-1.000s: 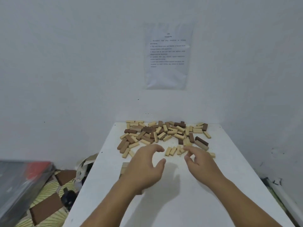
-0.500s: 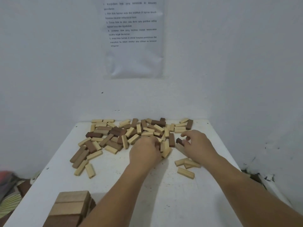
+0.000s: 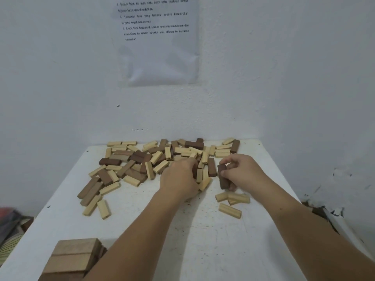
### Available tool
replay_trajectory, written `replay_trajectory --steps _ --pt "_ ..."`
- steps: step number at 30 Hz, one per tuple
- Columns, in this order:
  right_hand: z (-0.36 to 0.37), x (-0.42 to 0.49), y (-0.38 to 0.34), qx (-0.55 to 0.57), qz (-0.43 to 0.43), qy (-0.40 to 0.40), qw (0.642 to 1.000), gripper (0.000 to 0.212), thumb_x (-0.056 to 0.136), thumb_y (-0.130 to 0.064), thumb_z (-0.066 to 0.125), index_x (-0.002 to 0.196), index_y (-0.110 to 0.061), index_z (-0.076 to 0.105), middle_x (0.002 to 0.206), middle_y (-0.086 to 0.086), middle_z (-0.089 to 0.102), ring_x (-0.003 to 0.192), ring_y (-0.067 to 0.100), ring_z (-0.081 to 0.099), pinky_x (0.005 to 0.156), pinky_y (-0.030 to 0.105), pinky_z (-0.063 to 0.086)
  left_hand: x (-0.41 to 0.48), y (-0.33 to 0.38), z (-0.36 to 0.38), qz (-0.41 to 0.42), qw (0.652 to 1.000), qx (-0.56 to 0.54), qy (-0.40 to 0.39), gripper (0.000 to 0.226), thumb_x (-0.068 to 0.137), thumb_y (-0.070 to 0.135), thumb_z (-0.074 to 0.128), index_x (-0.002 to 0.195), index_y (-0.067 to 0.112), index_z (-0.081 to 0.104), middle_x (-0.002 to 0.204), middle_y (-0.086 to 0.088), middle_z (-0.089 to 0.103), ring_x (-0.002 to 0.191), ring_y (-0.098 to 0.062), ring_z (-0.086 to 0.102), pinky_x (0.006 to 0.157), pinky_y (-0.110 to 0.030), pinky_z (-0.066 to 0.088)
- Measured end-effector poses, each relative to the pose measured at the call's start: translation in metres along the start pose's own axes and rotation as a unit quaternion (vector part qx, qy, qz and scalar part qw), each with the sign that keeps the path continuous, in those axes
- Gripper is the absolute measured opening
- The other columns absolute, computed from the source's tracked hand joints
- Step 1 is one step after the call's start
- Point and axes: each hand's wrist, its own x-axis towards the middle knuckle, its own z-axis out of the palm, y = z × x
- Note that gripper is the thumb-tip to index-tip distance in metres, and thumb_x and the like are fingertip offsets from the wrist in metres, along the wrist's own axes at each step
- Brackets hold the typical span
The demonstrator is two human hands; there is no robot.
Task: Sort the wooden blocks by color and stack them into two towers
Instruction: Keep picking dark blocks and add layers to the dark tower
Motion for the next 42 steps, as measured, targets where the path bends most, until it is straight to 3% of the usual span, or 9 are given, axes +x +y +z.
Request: replay_trajectory --steps 2,7,14,19,22,25,29,34,42 --pt "0.005 -0.011 0.002 0.007 0.004 -0.022 1.0 0.025 0.085 0.004 0.071 0.101 -0.016 0.072 0.077 0.005 0.066 0.064 0.029 0.072 0.063 0.045 0.064 0.004 -0.001 0.001 0.014 1.0 0.022 -0.017 0.045 0.082 0.012 0.066 0.125 0.022 0.064 0.119 0.003 0.059 0.117 -0.024 0.054 0.091 -0.045 0.055" --pt "0.009 -0.027 0.012 -0.011 -0.017 0.0 1.0 0.029 0.082 -0.001 0.079 0.102 -0.021 0.075 0.09 0.003 0.066 0.074 0.023 0.07 0.053 0.024 0.055 0.01 -0.005 -0.005 0.031 0.993 0.072 -0.088 0.059 0.086 0.017 0.068 0.144 0.02 0.056 0.126 -0.002 0.047 0.131 -0.027 0.042 0.104 -0.046 0.048" --pt "0.012 -0.03 0.013 -0.004 -0.012 0.01 1.0 0.031 0.08 -0.003 0.081 0.103 -0.023 0.076 0.092 0.002 0.07 0.085 0.021 0.071 0.063 0.032 0.063 0.008 -0.003 -0.015 0.054 0.992 0.071 -0.086 0.027 0.081 0.009 0.067 0.104 0.02 0.06 0.111 0.002 0.057 0.113 -0.022 0.054 0.087 -0.042 0.055" --pt "0.012 -0.03 0.014 -0.012 -0.008 0.011 1.0 0.033 0.08 -0.004 0.08 0.106 -0.023 0.077 0.093 0.0 0.071 0.084 0.02 0.071 0.064 0.032 0.063 0.007 -0.001 -0.018 0.077 0.986 0.097 -0.108 0.034 0.087 0.01 0.061 0.115 0.024 0.047 0.123 -0.004 0.058 0.123 -0.026 0.045 0.097 -0.046 0.049" --pt "0.012 -0.029 0.015 -0.012 -0.01 0.013 1.0 0.034 0.081 -0.005 0.08 0.109 -0.023 0.077 0.096 0.0 0.072 0.088 0.02 0.071 0.069 0.033 0.064 0.014 -0.001 -0.019 0.087 0.984 0.107 -0.111 0.035 0.08 0.01 0.066 0.106 0.024 0.047 0.118 0.001 0.058 0.12 -0.024 0.045 0.095 -0.043 0.048" --pt "0.011 -0.031 0.015 -0.017 -0.013 0.011 1.0 0.035 0.082 -0.005 0.08 0.112 -0.024 0.076 0.097 -0.001 0.072 0.088 0.02 0.071 0.069 0.033 0.064 0.015 -0.003 -0.022 0.052 0.993 0.027 -0.104 0.046 0.075 0.011 0.073 0.114 0.026 0.053 0.117 0.001 0.056 0.113 -0.023 0.053 0.09 -0.043 0.055" --pt "0.011 -0.039 0.013 -0.017 -0.024 0.03 0.999 0.036 0.082 -0.002 0.079 0.11 -0.025 0.078 0.096 -0.002 0.07 0.089 0.016 0.07 0.072 0.035 0.064 -0.023 0.003 -0.036 0.05 0.994 -0.095 0.003 0.053 0.077 0.021 0.083 0.124 0.028 0.058 0.127 0.007 0.056 0.123 -0.015 0.049 0.1 -0.037 0.049" --pt "0.017 -0.066 0.012 -0.065 -0.036 0.007 0.997 0.035 0.083 -0.008 0.079 0.112 -0.029 0.078 0.1 -0.008 0.07 0.089 0.006 0.064 0.059 0.01 0.044 -0.11 0.003 -0.023 0.074 0.988 -0.132 -0.026 0.053 0.08 0.021 0.083 0.126 0.032 0.057 0.124 0.019 0.052 0.115 -0.003 0.049 0.093 -0.015 0.038" --pt "0.041 -0.098 0.026 -0.102 -0.022 0.0 0.994 0.04 0.084 -0.013 0.08 0.122 -0.022 0.074 0.094 -0.011 0.069 0.086 -0.001 0.061 0.066 0.008 0.039 -0.138 -0.007 -0.003 0.034 0.985 -0.16 -0.059 0.059 0.074 0.03 0.072 0.13 0.031 0.053 0.12 0.013 0.055 0.11 -0.01 0.052 0.09 -0.027 0.046"
